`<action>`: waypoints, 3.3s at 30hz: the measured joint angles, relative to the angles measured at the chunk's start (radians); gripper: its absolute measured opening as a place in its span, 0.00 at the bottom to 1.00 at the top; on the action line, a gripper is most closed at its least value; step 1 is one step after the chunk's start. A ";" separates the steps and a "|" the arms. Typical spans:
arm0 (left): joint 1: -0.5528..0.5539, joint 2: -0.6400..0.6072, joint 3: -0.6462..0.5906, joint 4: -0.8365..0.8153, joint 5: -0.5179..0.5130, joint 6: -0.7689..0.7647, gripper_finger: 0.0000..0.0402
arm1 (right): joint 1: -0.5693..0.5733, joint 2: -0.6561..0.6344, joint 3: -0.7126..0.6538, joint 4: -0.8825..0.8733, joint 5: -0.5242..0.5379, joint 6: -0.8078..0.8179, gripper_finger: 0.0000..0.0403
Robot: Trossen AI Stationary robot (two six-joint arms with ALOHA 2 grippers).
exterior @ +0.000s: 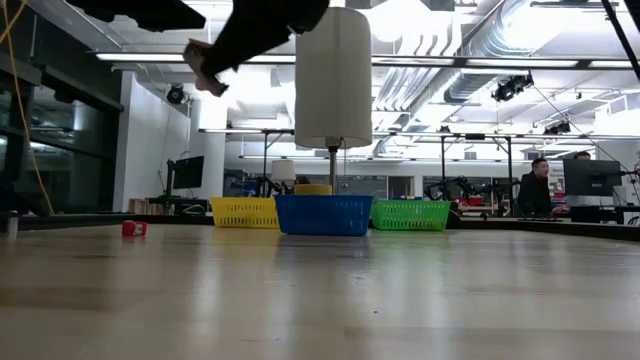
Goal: Pick and place Stapler, Stapler remover, tape
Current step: Put the pink staple remover into the yellow basket
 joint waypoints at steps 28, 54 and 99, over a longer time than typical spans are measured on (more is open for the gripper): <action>0.000 0.002 0.000 -0.023 -0.008 -0.007 0.57 | -0.034 -0.029 0.000 0.112 -0.028 -0.169 0.22; 0.000 0.001 0.000 0.006 -0.017 -0.029 0.30 | -0.028 -0.045 -0.003 0.141 -0.039 -0.151 0.22; 0.389 0.166 -0.001 -0.059 -0.127 -0.086 0.09 | -0.107 -0.094 -0.002 -0.410 0.390 0.452 0.61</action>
